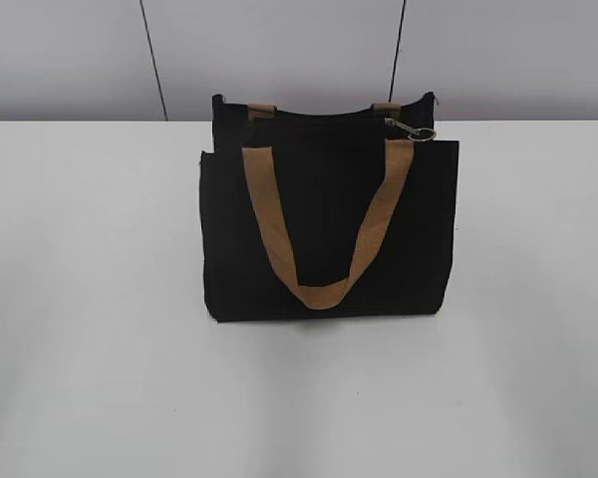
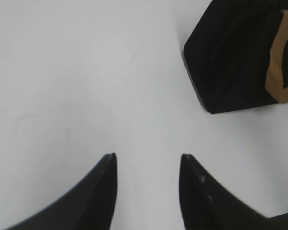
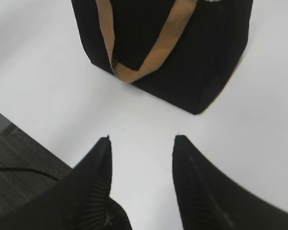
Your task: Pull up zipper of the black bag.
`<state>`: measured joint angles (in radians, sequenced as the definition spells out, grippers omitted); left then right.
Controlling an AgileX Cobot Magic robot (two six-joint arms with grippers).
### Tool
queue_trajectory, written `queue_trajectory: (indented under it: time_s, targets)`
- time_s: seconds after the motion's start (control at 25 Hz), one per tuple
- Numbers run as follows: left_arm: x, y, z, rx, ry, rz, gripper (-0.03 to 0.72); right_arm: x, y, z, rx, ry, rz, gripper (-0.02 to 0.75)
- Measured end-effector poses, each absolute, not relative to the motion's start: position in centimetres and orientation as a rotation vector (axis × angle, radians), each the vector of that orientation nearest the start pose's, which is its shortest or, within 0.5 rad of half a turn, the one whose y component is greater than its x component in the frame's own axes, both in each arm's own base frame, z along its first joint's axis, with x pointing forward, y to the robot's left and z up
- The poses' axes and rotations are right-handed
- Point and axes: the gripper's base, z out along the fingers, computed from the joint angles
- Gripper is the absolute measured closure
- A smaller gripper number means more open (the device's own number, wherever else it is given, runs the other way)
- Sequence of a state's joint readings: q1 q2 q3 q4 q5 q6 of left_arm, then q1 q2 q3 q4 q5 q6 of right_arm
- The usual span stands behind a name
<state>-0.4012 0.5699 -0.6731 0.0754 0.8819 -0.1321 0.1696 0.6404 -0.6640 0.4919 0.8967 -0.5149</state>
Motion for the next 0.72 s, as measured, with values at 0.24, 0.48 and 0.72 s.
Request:
queue_trajectory:
  time_s: [0.24, 0.48, 0.72]
  targets:
    - [5.6, -1.8, 30.8, 0.318, 2.210, -0.197, 0.365, 6.0, 3.4, 31.6, -0.516, 2.225, 0.299, 0.407]
    - [3.0, -0.6, 29.8, 0.309, 2.184, -0.203, 0.365, 1.9, 1.9, 30.2, -0.464, 2.205, 0.189, 0.407]
    - [1.7, -0.2, 28.6, 0.325, 2.157, -0.217, 0.365, -0.8, 1.1, 27.5, -0.431, 2.152, 0.162, 0.407]
